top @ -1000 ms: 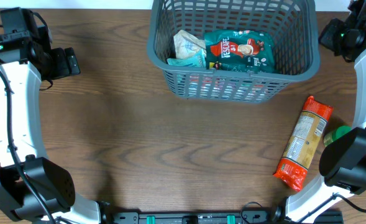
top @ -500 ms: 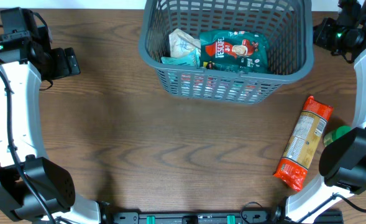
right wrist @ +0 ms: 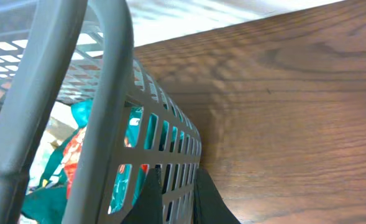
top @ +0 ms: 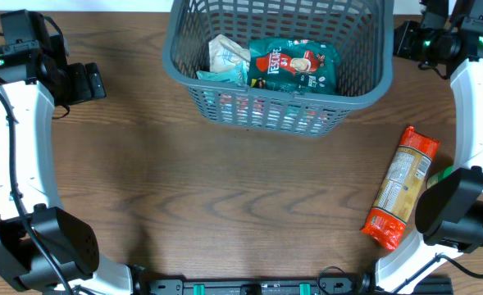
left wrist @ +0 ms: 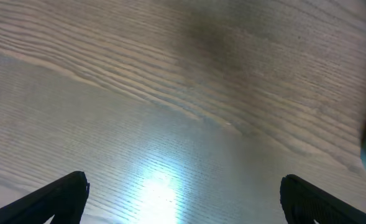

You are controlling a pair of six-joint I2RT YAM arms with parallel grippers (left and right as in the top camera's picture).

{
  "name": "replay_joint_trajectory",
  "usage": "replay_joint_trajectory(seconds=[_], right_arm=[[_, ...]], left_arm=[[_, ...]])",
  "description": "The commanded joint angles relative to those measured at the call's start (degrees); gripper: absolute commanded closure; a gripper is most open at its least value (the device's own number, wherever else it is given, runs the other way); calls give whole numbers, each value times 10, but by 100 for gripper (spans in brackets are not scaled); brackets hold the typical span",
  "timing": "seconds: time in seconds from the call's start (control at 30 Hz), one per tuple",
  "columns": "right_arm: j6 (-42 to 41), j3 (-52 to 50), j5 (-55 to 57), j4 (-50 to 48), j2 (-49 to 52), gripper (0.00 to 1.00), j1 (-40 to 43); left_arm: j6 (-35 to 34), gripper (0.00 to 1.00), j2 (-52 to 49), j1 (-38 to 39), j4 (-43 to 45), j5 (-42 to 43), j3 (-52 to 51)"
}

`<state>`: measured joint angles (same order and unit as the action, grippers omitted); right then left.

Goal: Pack container
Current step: 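Withdraw the right gripper from the basket toward the orange tube package, then lower the right gripper onto the orange-capped spaghetti package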

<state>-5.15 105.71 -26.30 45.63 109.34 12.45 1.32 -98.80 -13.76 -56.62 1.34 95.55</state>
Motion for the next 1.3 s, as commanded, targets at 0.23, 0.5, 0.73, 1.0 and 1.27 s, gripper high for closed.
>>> replay_joint_trajectory(seconds=[0.23,0.5,0.73,1.0,1.27], right_arm=[[12,5,-25,-17,5,98,-33],[27,5,-27,-32,5,98,-54],[34,5,-27,-37,5,98,-65],[36,5,-27,-40,5,99,-71],[41,5,-57,-60,6,98,-77]], left_arm=[[3,1,0,1,-1,2,-1],[3,2,0,1,-1,2,-1],[3,2,0,1,-1,2,-1],[3,2,0,1,-1,2,-1],[3,1,0,1,-1,2,-1]])
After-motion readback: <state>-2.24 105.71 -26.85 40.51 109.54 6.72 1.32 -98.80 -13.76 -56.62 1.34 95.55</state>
